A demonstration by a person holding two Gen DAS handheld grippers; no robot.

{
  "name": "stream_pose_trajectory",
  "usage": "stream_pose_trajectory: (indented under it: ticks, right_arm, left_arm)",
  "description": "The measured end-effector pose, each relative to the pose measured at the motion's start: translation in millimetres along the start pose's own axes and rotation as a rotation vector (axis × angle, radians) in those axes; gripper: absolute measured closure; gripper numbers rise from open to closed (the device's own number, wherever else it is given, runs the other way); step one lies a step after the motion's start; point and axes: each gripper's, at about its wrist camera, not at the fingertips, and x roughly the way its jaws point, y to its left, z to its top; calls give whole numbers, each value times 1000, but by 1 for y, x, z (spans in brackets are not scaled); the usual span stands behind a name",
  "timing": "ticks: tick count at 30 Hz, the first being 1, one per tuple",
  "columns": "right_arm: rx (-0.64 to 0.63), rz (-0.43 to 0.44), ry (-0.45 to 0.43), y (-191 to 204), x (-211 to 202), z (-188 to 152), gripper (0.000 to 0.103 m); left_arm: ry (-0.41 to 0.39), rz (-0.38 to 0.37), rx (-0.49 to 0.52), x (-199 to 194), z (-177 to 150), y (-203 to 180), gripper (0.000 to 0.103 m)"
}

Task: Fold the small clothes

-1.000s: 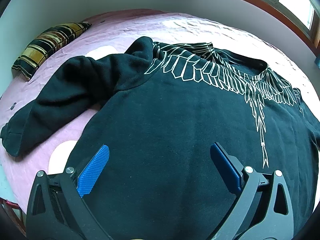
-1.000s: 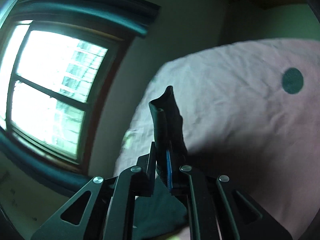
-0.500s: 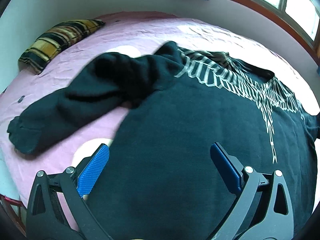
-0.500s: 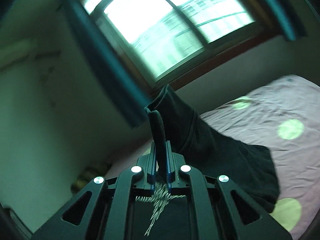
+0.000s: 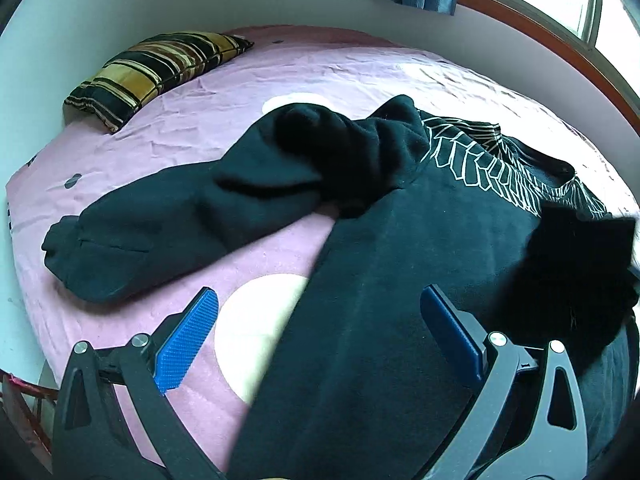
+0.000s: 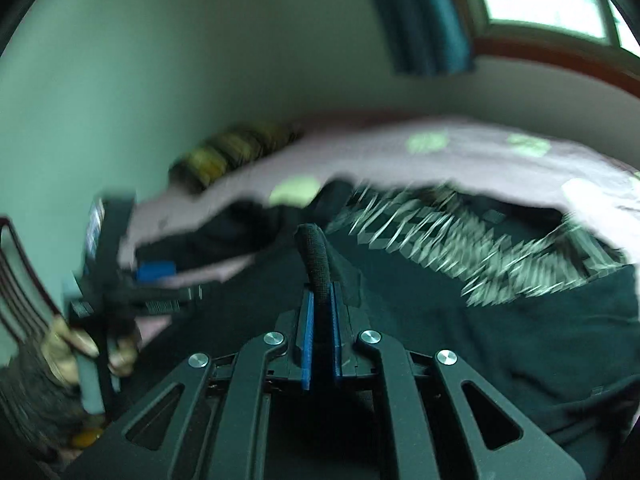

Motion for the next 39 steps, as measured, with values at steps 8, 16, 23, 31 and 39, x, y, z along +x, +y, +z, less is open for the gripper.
stream_pose_trajectory:
  ticks: [8,16,23,31,39]
  right_arm:
    - [-53,96,258,13,62,-38,86]
    - [184,124,86,-63,-31,-27,49]
    - [673,-145,-121,-272,-125,-44,44]
    - [990,-77,-26,-396,-63,-69,44]
    - [950,-120,-19,-405,-58,-61,96]
  left_arm:
    - [13,-26,28,2,-6,-14,2]
    - [29,-50,69,5,-13,-28,2]
    - [16,-62,65,6,-11,-33,2]
    - [30,-63,68,9,-12,-45,2]
    - [57,-70,83,21,-11,-57,2]
